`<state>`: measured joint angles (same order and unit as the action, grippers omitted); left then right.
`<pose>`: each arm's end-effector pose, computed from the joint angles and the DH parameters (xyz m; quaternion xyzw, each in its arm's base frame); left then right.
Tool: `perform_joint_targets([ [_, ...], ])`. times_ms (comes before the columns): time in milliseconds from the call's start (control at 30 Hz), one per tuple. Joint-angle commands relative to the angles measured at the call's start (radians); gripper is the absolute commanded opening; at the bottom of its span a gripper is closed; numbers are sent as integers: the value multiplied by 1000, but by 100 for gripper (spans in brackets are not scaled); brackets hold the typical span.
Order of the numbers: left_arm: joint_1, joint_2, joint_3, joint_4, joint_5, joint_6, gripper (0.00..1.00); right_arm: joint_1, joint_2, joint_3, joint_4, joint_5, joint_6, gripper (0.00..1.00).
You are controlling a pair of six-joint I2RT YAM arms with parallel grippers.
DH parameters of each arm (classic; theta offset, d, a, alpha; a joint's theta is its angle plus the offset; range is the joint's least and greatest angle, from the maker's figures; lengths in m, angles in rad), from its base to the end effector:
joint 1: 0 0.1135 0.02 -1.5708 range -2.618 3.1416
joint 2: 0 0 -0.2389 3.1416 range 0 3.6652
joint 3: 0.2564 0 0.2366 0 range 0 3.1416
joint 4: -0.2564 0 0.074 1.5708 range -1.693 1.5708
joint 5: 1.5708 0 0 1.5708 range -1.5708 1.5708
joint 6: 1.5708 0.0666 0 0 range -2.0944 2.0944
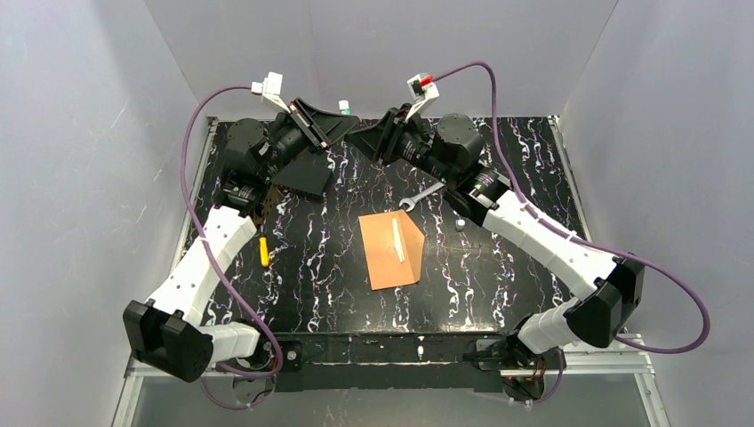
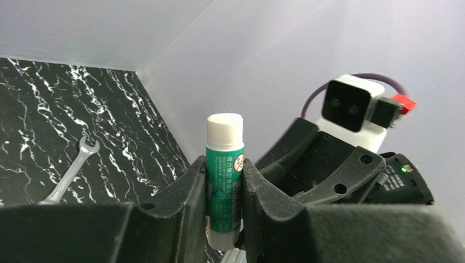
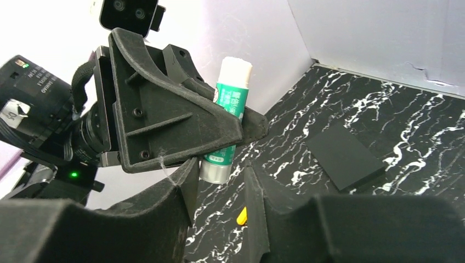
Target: Place the letter into the envelope and seal it
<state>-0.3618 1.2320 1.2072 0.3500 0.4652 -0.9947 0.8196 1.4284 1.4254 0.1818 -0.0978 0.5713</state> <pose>0.2676 -0.1332 0.4358 0.0013 0.5977 -0.6006 0.5311 0.2363 0.2626 0.4342 -0.1165 0.6308 0.5152 0.5684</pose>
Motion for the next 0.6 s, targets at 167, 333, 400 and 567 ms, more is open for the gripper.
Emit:
perform_joint_targets([
  [167, 5, 20, 127, -99, 133, 75, 0, 9, 24, 86, -188, -4, -202, 23],
  [333, 26, 29, 159, -221, 244, 117, 0, 7, -3, 92, -341, 91, -353, 24],
  [400, 27, 35, 159, -257, 253, 127, 0, 7, -3, 94, -342, 85, -361, 25],
  [567, 26, 38, 165, -344, 185, 164, 0, 7, -11, 70, -271, -6, -328, 48],
])
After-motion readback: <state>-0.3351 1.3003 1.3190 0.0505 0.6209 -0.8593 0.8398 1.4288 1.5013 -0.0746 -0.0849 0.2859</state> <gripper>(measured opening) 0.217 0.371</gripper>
